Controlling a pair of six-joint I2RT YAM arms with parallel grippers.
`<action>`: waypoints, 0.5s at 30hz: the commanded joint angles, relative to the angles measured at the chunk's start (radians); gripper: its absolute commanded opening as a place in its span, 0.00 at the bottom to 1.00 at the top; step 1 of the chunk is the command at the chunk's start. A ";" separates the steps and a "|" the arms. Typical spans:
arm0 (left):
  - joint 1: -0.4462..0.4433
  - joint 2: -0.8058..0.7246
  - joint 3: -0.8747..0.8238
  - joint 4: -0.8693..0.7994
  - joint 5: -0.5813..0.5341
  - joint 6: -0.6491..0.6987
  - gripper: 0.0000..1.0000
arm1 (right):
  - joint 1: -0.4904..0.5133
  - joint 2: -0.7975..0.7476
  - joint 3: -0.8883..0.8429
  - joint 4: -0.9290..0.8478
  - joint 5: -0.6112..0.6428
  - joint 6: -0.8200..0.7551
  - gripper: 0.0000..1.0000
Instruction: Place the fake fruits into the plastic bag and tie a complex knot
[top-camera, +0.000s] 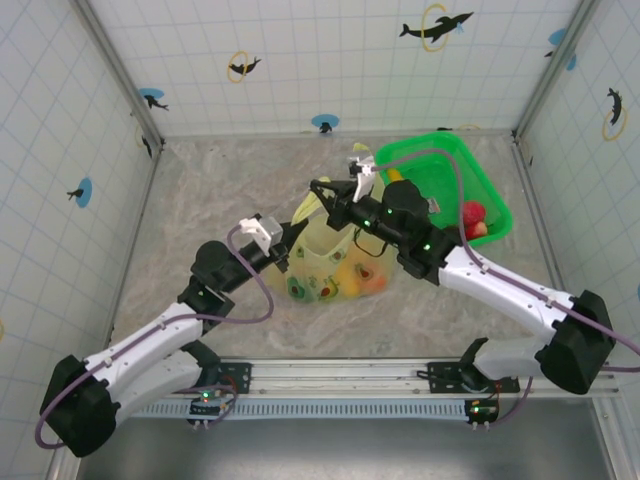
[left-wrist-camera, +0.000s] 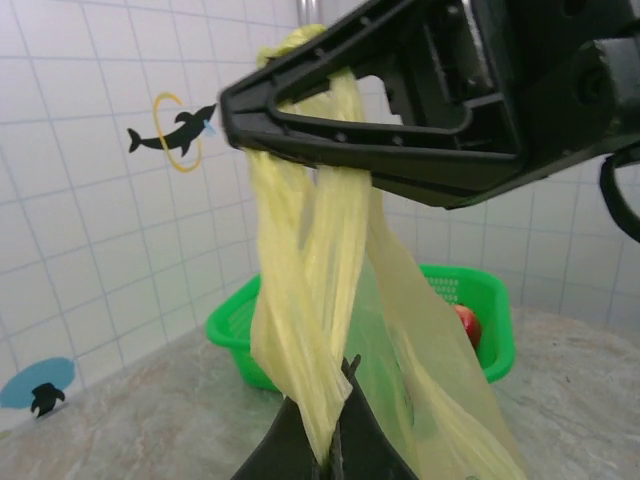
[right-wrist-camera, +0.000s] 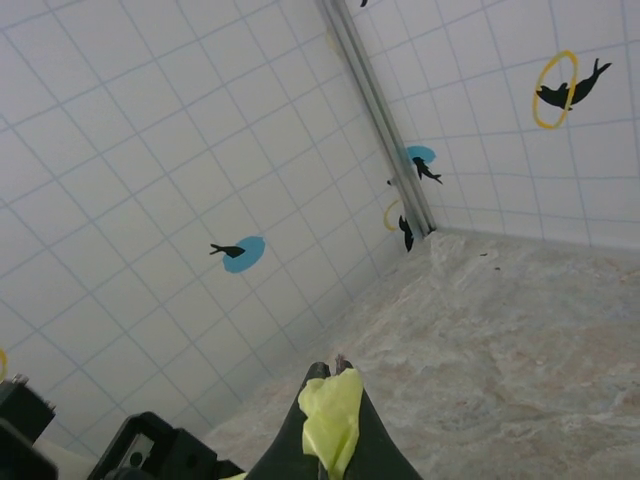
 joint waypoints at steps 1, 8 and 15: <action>0.004 -0.006 -0.003 0.003 -0.134 -0.084 0.00 | -0.033 -0.025 0.019 0.111 -0.076 -0.045 0.14; 0.010 -0.015 -0.040 -0.022 -0.109 -0.101 0.00 | -0.103 -0.126 0.051 -0.017 -0.135 -0.244 0.62; 0.084 -0.010 -0.059 0.065 0.018 -0.248 0.00 | -0.281 -0.285 -0.056 -0.097 -0.187 -0.480 0.61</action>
